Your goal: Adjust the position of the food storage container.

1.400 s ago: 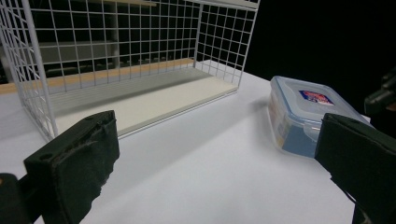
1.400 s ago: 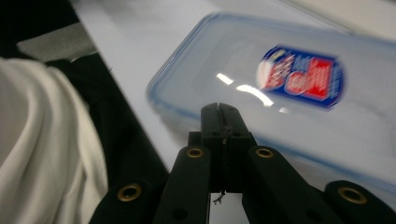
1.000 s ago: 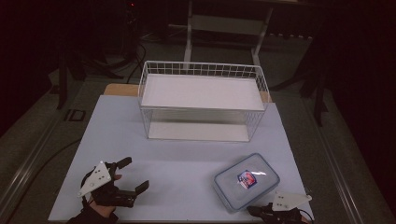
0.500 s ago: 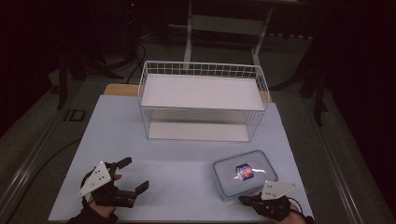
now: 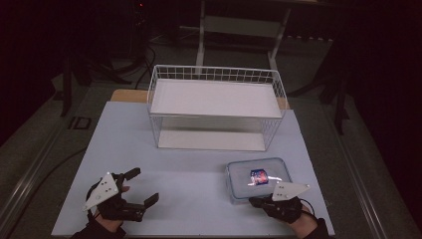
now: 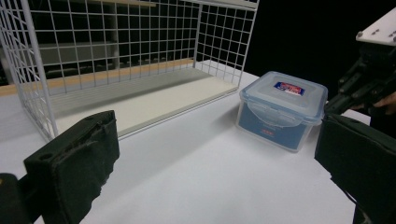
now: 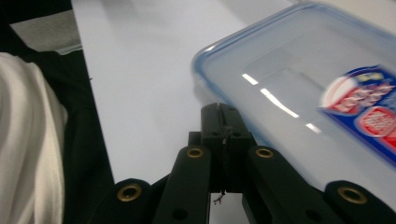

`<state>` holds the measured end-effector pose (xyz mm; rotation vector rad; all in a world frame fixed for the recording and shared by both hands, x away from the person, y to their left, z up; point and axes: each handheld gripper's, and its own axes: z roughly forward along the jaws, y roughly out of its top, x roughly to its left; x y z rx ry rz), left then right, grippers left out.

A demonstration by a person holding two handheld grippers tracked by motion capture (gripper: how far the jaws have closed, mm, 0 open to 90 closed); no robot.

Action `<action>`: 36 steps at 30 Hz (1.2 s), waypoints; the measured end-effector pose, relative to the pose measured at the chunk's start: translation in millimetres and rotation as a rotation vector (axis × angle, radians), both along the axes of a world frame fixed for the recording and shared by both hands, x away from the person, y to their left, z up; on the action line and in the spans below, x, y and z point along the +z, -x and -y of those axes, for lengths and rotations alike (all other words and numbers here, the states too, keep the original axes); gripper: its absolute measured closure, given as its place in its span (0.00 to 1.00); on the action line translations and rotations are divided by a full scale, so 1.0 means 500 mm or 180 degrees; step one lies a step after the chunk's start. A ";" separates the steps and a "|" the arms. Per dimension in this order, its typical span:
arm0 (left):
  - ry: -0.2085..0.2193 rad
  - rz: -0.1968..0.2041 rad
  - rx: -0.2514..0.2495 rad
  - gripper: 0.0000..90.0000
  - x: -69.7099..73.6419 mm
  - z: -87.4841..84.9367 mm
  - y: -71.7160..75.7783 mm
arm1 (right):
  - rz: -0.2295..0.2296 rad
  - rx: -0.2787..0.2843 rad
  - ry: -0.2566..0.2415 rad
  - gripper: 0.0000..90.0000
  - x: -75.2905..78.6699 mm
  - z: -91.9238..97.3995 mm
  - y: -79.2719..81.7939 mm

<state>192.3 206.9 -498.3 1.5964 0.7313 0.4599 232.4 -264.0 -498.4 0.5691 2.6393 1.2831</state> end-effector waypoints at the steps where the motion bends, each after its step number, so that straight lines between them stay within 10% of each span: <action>1: -0.0007 0.0002 -0.0003 0.00 0.000 0.000 0.000 | 0.0026 -0.0017 -0.0003 1.00 0.004 0.004 -0.001; 9: -0.0010 0.0003 -0.0010 0.00 0.000 0.001 0.001 | 0.0312 -0.0596 -0.0097 1.00 0.052 0.100 -0.030; 19: -0.0019 -0.0006 -0.0008 0.00 0.000 0.002 0.000 | 0.0363 -0.1367 0.0068 1.00 0.033 0.213 -0.091; 36: -0.0026 -0.0010 -0.0016 0.00 -0.001 0.004 -0.001 | 0.0153 -0.1504 0.0072 1.00 0.004 0.198 -0.102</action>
